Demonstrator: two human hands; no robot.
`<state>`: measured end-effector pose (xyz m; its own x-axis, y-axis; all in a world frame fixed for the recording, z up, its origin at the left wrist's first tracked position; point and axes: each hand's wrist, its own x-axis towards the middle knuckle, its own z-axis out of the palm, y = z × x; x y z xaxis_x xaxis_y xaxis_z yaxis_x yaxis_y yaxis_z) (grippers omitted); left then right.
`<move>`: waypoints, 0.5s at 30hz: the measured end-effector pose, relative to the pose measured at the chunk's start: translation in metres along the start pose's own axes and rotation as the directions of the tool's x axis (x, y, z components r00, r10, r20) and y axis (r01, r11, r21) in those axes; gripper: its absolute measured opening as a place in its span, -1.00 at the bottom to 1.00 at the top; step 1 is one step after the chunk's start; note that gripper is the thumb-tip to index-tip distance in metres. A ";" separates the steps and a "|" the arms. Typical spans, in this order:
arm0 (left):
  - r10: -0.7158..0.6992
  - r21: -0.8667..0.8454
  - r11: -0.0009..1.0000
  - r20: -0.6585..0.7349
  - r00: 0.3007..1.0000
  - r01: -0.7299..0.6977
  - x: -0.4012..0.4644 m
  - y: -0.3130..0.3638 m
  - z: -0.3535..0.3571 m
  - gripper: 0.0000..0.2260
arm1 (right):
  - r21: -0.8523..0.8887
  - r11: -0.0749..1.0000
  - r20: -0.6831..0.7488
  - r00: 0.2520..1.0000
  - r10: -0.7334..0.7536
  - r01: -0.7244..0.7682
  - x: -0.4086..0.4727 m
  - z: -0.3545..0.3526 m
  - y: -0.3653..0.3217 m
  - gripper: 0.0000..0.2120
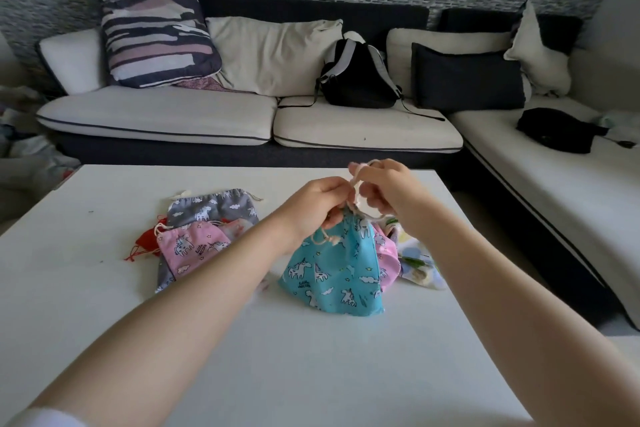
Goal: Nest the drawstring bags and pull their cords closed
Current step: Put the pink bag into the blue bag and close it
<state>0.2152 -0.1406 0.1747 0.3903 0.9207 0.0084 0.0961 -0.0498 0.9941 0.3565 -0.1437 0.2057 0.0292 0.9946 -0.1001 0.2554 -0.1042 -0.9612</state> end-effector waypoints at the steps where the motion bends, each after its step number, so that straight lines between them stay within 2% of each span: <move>1: -0.044 -0.027 0.999 -0.045 0.998 0.043 0.002 -0.001 -0.003 -0.72 | 0.084 0.996 0.021 0.999 0.036 -0.037 0.003 -0.004 0.002 -0.76; 3: -0.117 -0.020 0.993 -0.115 0.986 0.116 0.003 -0.004 -0.008 -0.70 | 0.299 0.946 0.087 0.991 0.105 -0.127 0.007 -0.011 0.008 -0.70; 5: -0.126 0.181 0.972 -0.137 0.983 0.150 0.003 -0.006 -0.008 -0.70 | 0.434 0.884 0.125 0.983 0.133 -0.175 0.009 -0.013 0.014 -0.68; 7: -0.085 0.460 0.877 -0.140 0.987 0.141 0.001 -0.007 -0.004 -0.70 | 0.485 0.865 0.092 0.991 0.101 -0.133 0.008 -0.011 0.012 -0.65; 8: -0.067 0.541 0.831 -0.133 0.989 0.128 0.001 -0.007 -0.002 -0.71 | 0.510 0.855 0.071 0.995 0.065 -0.092 0.006 -0.009 0.007 -0.66; 12: -0.045 0.718 0.693 -0.038 0.998 0.059 -0.001 -0.005 0.000 -0.71 | 0.653 0.757 0.070 0.994 -0.080 0.015 0.004 -0.004 -0.020 -0.67; 15: -0.011 0.784 0.620 0.052 0.999 -0.034 -0.008 0.000 0.005 -0.68 | 0.691 0.722 0.139 0.987 -0.077 -0.041 0.004 0.007 -0.033 -0.68</move>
<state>0.2164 -0.1499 0.1745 0.4362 0.8998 -0.0085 0.7645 -0.3656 0.5309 0.3417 -0.1365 0.2356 -0.1254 0.9903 -0.0606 -0.4845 -0.1144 -0.8673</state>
